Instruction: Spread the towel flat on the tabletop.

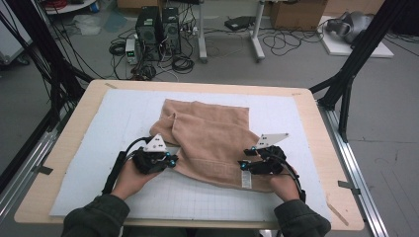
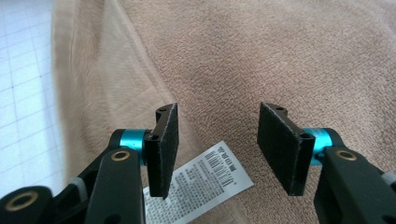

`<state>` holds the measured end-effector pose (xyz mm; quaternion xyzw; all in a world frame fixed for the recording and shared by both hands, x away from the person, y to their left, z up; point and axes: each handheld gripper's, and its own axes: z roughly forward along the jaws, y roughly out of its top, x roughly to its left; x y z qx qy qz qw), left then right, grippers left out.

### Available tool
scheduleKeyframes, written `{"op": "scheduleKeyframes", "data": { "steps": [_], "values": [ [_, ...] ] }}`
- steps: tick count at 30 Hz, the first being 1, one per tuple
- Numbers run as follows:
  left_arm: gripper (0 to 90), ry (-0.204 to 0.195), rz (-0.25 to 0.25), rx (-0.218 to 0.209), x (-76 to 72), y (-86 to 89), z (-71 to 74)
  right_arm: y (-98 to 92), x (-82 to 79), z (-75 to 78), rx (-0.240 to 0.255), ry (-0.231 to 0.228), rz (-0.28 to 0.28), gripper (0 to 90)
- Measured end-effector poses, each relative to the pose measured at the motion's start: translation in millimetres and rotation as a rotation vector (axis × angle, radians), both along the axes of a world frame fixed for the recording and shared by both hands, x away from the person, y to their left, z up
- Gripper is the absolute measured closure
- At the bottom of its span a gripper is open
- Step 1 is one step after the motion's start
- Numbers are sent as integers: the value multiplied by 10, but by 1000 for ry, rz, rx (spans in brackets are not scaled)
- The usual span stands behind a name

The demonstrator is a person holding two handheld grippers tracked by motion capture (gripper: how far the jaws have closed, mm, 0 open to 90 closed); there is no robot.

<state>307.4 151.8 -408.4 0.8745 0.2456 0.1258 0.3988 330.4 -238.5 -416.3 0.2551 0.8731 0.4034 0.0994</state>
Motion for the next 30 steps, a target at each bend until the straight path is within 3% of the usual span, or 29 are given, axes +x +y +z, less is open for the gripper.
{"op": "scheduleKeyframes", "data": {
  "steps": [4,8,11,12,18,26,30],
  "values": [
    [860,-2,23,-34,-260,190,-16,36,-31,6,-5,-1,15,479],
    [859,23,22,-75,-504,338,-57,66,-70,23,-7,-5,26,475],
    [807,38,18,-83,-592,389,-68,75,-103,34,-9,-8,42,475],
    [738,36,20,-89,-589,404,-52,75,-108,36,-18,-8,44,476],
    [560,-7,64,-113,-400,375,44,43,-106,6,-31,10,67,483],
    [570,4,50,-52,-47,130,-126,62,-51,-111,-67,35,91,534],
    [569,16,45,-52,76,24,-199,51,-16,-164,-53,47,52,540]
  ]
}}
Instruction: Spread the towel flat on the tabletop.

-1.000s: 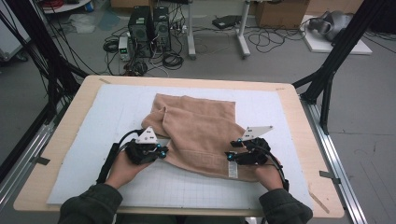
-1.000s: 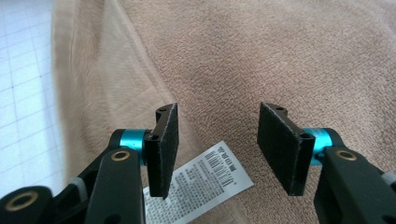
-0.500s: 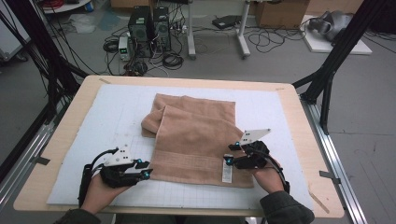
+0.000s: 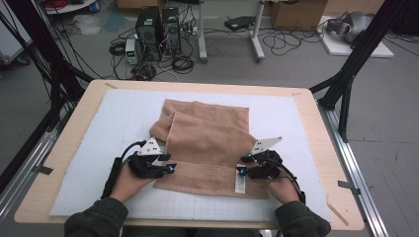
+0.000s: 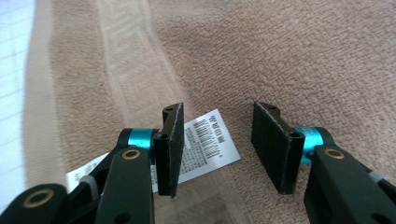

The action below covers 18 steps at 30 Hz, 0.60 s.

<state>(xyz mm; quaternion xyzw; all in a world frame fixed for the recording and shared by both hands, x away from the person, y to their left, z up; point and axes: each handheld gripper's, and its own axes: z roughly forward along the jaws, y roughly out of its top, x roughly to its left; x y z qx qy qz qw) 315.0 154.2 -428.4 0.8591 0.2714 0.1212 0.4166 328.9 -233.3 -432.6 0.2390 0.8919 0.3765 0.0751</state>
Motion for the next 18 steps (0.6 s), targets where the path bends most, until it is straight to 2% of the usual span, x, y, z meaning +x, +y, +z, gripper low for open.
{"op": "scheduleKeyframes", "data": {
  "steps": [2,5,7,10,14,18],
  "values": [
    [567,17,0,0,46,-34,-45,0,4,-18,1,-5,-11,542],
    [563,47,10,29,105,-51,-122,14,-8,-41,-4,-6,-17,540],
    [564,62,15,27,124,-43,-138,26,-10,-66,-8,2,-11,528],
    [596,46,21,40,122,-44,-142,42,-24,-74,-23,-4,-3,538],
    [689,34,37,50,108,-50,-141,46,-15,-79,-19,4,4,611],
    [809,48,20,41,97,-53,-142,48,-20,-72,-14,6,27,773]
  ]
}}
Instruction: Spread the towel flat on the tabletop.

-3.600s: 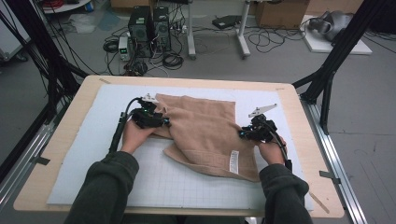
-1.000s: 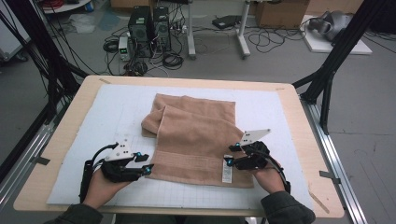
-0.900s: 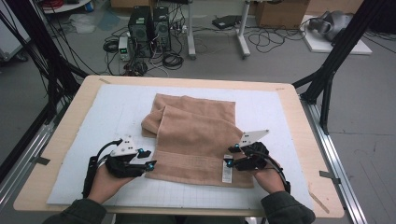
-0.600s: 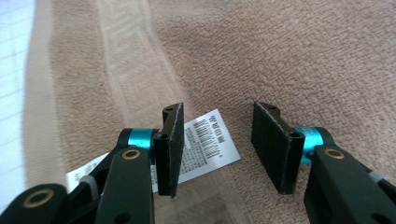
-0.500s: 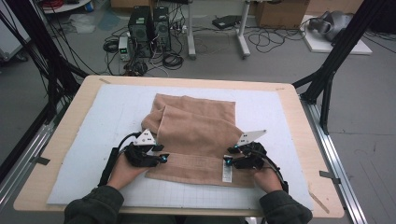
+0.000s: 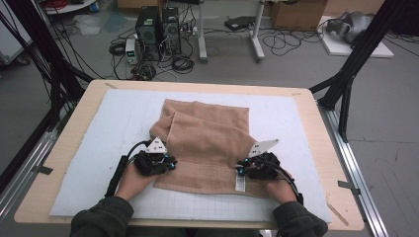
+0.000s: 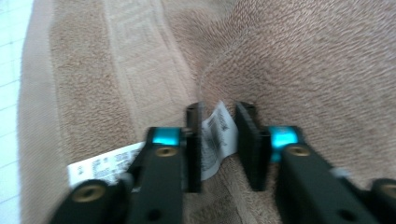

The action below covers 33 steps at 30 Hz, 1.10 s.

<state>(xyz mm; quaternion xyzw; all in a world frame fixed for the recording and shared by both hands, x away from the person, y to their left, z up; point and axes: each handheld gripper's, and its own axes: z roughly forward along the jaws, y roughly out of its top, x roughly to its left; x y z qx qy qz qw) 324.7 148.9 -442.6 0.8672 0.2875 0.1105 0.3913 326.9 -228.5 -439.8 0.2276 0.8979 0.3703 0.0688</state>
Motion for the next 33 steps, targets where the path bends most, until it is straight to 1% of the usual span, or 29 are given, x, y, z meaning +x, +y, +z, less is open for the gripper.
{"op": "scheduleKeyframes", "data": {
  "steps": [2,3,6,8,9,11,13,14,15,17,20,21,23,24,26,27,28,29,30,32,33],
  "values": [
    [855,5,-4,-3,-14,-4,1,7,3,3,4,16,15,833],
    [860,8,-11,-4,-17,2,4,4,9,4,9,24,17,844],
    [864,24,-16,-7,-29,31,19,-5,14,8,21,30,24,856],
    [865,19,-20,-11,-55,54,46,-11,5,26,25,26,27,856],
    [865,18,-24,-17,-74,69,67,-14,-10,42,34,30,24,856],
    [865,4,-29,-24,-124,101,114,-19,-31,82,52,23,34,855],
    [864,-9,-31,-32,-197,145,164,0,-72,141,61,16,50,855],
    [864,-7,-36,-45,-243,175,185,14,-102,176,65,9,60,854],
    [864,-7,-45,-62,-300,206,203,31,-139,209,70,1,67,854],
    [864,-15,-59,-76,-447,269,227,68,-228,270,75,-15,83,854],
    [864,-17,-76,-84,-649,386,246,131,-387,321,79,-15,126,854],
    [864,-13,-80,-88,-701,423,253,154,-444,331,79,-8,138,854],
    [864,-3,-94,-101,-778,485,284,201,-558,346,81,1,178,848],
    [864,-6,-97,-101,-804,503,305,222,-607,353,83,10,198,845],
    [863,-13,-99,-101,-812,530,348,249,-677,378,80,11,225,836],
    [859,-15,-95,-108,-800,539,365,255,-696,404,81,12,228,807],
    [845,-16,-92,-120,-774,547,378,255,-694,434,90,3,229,749],
    [788,-13,-79,-136,-746,553,389,251,-684,470,103,5,226,693],
    [719,-9,-72,-145,-708,558,396,245,-666,506,107,-8,218,671],
    [658,-10,-56,-162,-633,557,390,226,-598,560,76,-59,194,638],
    [624,-14,-46,-157,-593,552,378,213,-540,566,63,-70,179,627]
  ]
}}
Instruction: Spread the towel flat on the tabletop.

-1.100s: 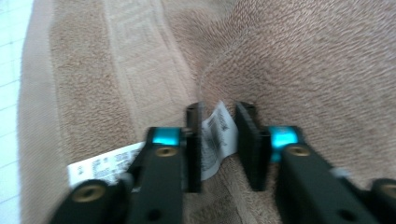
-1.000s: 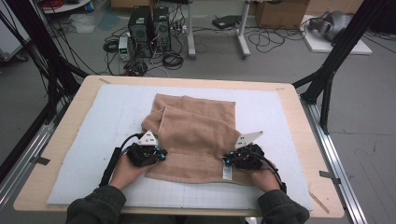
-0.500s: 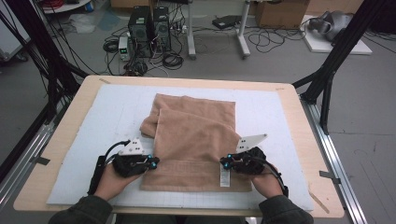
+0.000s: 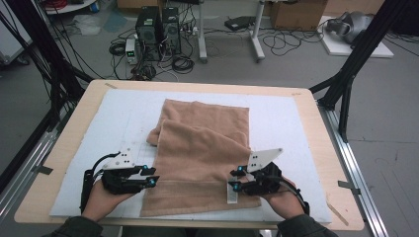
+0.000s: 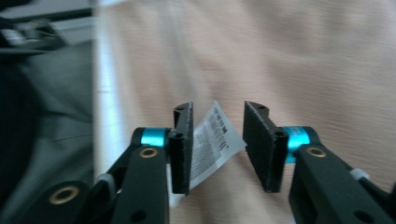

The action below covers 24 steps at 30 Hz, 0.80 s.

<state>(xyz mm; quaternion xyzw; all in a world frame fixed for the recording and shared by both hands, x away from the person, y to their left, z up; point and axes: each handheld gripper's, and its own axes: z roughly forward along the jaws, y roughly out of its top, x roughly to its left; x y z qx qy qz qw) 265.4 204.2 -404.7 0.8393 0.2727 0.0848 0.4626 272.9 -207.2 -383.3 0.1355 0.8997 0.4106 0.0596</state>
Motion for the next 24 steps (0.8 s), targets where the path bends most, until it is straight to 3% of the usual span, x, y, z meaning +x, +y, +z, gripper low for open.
{"op": "scheduleKeyframes", "data": {
  "steps": [2,7,11,13,16,18,20,22,24],
  "values": [
    [604,15,16,11,91,-22,-44,-33,122,-19,-24,-2,-43,622],
    [570,24,22,90,256,-166,-196,-121,374,-231,-102,27,-86,584],
    [564,41,-2,171,299,-306,-346,-169,407,-411,-86,75,-93,567],
    [621,18,1,162,283,-318,-367,-150,400,-490,-85,89,-96,597],
    [842,0,8,162,251,-324,-367,-135,395,-524,-50,109,-80,766],
    [856,-15,4,173,213,-339,-355,-119,384,-515,-43,134,-53,830],
    [859,-8,-8,155,177,-323,-326,-105,361,-491,-37,155,-28,840],
    [859,-15,-15,134,122,-282,-277,-93,309,-447,-39,156,-22,840],
    [860,-51,1,131,44,-217,-226,-98,249,-393,-32,147,-4,839]
  ]
}}
